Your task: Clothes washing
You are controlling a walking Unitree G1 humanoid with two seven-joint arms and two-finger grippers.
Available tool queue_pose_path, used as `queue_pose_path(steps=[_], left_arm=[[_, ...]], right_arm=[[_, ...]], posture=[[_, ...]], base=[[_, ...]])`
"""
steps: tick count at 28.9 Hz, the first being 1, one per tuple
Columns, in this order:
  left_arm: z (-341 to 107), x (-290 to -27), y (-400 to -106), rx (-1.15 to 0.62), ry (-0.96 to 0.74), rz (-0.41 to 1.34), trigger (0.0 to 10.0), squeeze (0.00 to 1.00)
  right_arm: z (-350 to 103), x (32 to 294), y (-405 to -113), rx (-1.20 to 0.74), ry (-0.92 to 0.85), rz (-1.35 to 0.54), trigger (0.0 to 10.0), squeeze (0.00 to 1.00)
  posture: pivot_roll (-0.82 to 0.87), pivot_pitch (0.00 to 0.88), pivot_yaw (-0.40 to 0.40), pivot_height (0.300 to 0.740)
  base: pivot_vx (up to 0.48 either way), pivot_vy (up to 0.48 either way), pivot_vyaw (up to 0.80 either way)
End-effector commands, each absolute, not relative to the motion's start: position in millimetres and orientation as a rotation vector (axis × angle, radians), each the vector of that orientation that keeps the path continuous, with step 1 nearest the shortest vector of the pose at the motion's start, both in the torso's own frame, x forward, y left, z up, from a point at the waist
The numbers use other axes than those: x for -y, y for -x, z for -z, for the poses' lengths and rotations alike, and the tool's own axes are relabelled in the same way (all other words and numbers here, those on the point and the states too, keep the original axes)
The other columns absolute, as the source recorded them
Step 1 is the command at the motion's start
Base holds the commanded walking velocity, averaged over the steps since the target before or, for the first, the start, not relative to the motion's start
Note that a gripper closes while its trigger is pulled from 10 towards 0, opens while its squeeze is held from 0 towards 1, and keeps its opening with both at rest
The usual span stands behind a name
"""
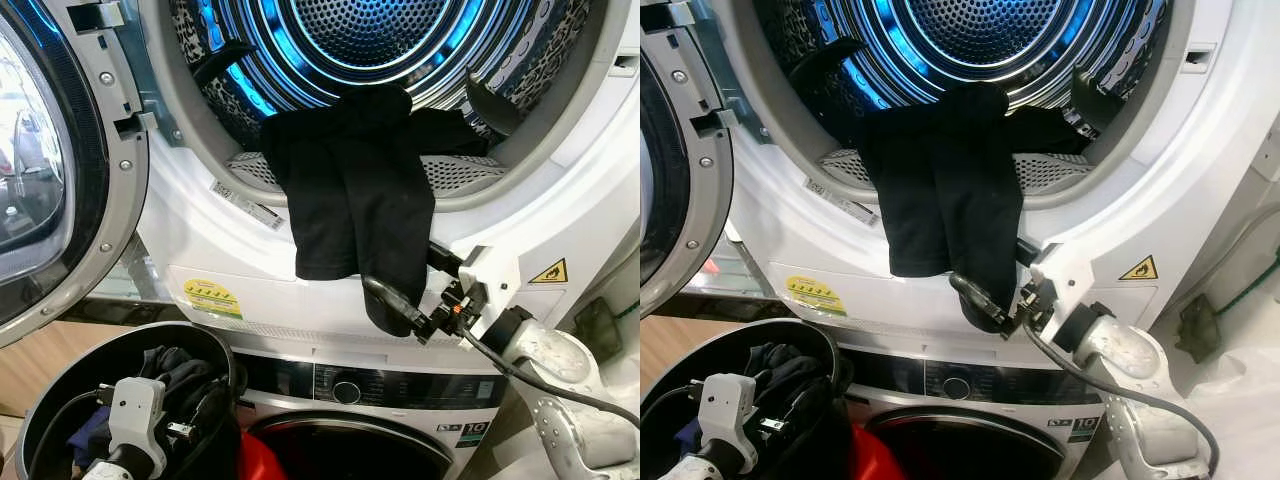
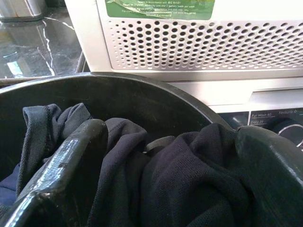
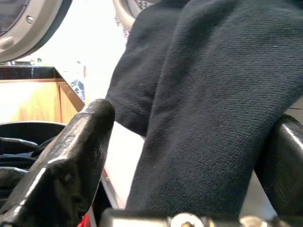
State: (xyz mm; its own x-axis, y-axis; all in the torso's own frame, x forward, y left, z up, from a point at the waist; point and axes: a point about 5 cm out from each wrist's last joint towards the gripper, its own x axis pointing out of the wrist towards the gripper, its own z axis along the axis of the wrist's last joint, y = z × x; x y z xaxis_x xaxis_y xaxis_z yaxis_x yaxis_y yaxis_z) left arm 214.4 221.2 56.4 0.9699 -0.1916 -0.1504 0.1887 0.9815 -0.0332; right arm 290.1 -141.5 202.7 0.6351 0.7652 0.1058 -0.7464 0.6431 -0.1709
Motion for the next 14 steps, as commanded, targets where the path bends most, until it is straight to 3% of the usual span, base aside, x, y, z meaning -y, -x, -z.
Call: queue_pose_path(steps=[1,14], left_arm=[[-58.5,-224.3,-216.5,-0.150,0.000,0.188,10.0,0.00],[-59.2,-224.2,-218.1,-0.148,-0.001,0.181,10.0,0.00]], right_arm=[[-209.4,131.3,-287.9,0.201,0.119,-0.916,0.0,0.00],[-209.5,112.5,-290.0,0.208,0.109,-0.958,0.0,0.00]], posture=[[0.08,0.000,0.067,0.740],[0.08,0.000,0.071,0.740]], base=[[0.000,0.000,0.00],[0.000,0.000,0.00]])
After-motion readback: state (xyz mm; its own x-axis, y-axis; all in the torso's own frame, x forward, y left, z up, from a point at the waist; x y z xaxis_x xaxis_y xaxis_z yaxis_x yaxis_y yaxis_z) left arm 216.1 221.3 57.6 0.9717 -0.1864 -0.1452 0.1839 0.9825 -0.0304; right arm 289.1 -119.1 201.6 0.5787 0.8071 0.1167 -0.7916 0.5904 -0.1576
